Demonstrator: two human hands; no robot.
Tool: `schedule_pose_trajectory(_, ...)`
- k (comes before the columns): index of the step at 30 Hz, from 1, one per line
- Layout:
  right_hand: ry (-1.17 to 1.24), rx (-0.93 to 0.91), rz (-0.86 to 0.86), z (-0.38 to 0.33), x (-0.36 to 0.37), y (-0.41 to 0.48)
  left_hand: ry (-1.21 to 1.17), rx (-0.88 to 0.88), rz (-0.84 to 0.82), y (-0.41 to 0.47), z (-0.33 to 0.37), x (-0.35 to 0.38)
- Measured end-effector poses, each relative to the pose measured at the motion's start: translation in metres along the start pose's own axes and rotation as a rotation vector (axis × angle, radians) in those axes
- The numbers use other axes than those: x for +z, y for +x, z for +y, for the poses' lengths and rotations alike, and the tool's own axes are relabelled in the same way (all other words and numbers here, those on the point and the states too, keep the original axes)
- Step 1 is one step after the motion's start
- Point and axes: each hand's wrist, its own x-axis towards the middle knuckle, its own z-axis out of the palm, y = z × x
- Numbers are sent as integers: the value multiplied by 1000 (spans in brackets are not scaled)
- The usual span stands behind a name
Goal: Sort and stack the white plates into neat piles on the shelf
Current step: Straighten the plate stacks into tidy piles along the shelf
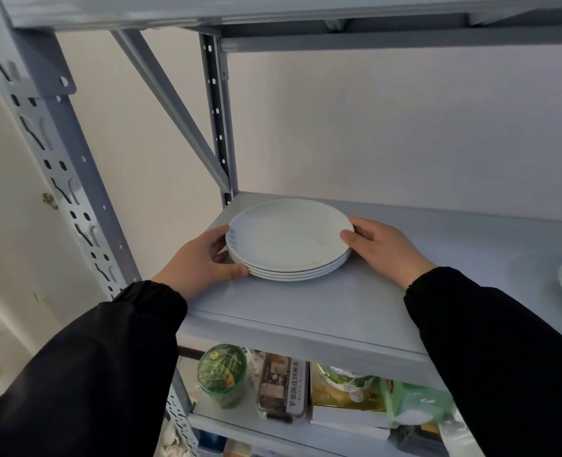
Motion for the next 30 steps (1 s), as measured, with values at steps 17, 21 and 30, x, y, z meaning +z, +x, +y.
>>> schedule_pose_trajectory(17,-138,127,-160,5,-19,-46,340,70,-40,-5,19,30)
schedule_pose_trajectory(21,-194,150,-131,12,-26,-54,333,118,-23,-9,30,52)
schedule_pose_trajectory(30,-159,151,-99,25,-54,-82,350,90,-86,-3,36,79)
